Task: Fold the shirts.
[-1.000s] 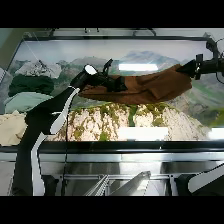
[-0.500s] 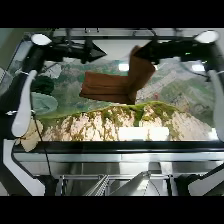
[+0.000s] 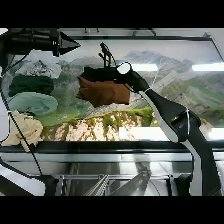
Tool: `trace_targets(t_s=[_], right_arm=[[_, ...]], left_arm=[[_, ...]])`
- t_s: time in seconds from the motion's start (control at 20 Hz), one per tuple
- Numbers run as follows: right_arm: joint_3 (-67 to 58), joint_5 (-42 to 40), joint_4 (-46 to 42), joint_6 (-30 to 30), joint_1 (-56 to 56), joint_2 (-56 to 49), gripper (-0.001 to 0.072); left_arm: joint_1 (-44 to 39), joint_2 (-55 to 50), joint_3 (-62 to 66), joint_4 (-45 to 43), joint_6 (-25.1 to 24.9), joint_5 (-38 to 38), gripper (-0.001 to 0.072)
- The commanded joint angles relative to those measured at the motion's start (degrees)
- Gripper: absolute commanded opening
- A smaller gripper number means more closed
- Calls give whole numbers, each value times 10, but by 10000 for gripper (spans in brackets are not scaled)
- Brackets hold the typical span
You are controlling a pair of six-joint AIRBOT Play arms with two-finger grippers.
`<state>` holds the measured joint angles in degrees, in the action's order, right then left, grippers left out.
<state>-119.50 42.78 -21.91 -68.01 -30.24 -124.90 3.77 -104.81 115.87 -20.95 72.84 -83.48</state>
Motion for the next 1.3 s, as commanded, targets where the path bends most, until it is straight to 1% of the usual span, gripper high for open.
trace_targets(t_s=[0.0, 0.1, 0.15, 0.25, 0.3, 0.35, 0.4, 0.45, 0.5, 0.65, 0.8, 0.9, 0.95, 1.0, 1.05, 1.1, 1.15, 1.25], right_arm=[[25, 71, -20, 7, 49, 42, 23], [51, 142, -92, -55, 111, 86, 22], [57, 183, -153, -99, 140, 105, 22], [63, 263, -309, -192, 187, 134, 22], [64, 299, -366, -219, 204, 137, 23], [66, 327, -400, -248, 216, 134, 146], [68, 338, -411, -271, 226, 127, 470], [68, 337, -406, -284, 235, 115, 658], [68, 336, -400, -296, 239, 101, 657], [68, 329, -366, -294, 231, 47, 656], [68, 302, -292, -271, 210, -2, 655], [68, 283, -227, -241, 195, -27, 651], [68, 275, -190, -223, 188, -36, 616], [68, 268, -161, -215, 182, -43, 548], [68, 258, -139, -210, 177, -49, 544], [68, 254, -116, -206, 172, -54, 374], [68, 253, -85, -186, 170, -55, 13], [67, 257, -16, -149, 173, -46, 22]], left_arm=[[4, 2, 0, -1, -4, -11, 9], [5, 2, 0, -5, -4, -23, 9], [9, 1, 0, -5, -10, -35, 9], [9, 2, -6, -3, -13, -45, 9], [9, 2, -14, -3, -14, -48, 9], [9, 2, -24, -3, -14, -51, 9], [9, 2, -39, -3, -14, -50, 9], [9, 2, -54, -3, -15, -49, 9], [9, 2, -67, -3, -15, -48, 9], [9, 2, -94, 3, -19, -49, 9], [9, 2, -97, 5, -19, -49, 9], [9, 2, -96, 17, -19, -49, 9], [9, 2, -96, 16, -19, -49, 9], [9, 2, -96, 16, -19, -49, 9], [9, 2, -96, 16, -19, -49, 9], [9, 2, -96, 16, -19, -49, 9], [9, 2, -96, 16, -19, -49, 9], [9, 2, -96, 16, -19, -52, 9]])
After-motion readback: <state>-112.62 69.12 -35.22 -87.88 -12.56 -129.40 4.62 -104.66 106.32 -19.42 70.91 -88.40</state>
